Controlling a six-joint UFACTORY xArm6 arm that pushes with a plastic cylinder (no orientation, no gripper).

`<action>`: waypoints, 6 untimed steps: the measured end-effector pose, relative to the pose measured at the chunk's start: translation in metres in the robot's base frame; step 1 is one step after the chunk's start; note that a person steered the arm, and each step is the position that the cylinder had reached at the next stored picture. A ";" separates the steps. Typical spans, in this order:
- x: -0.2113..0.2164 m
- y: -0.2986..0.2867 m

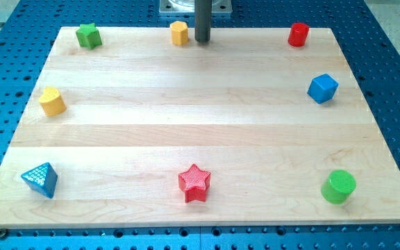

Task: Move the hexagon towards the center of the board

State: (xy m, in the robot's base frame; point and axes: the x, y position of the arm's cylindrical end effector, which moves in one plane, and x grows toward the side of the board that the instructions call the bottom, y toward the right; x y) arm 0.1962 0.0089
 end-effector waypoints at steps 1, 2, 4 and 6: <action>-0.004 -0.026; 0.005 -0.129; 0.018 -0.151; 0.051 -0.089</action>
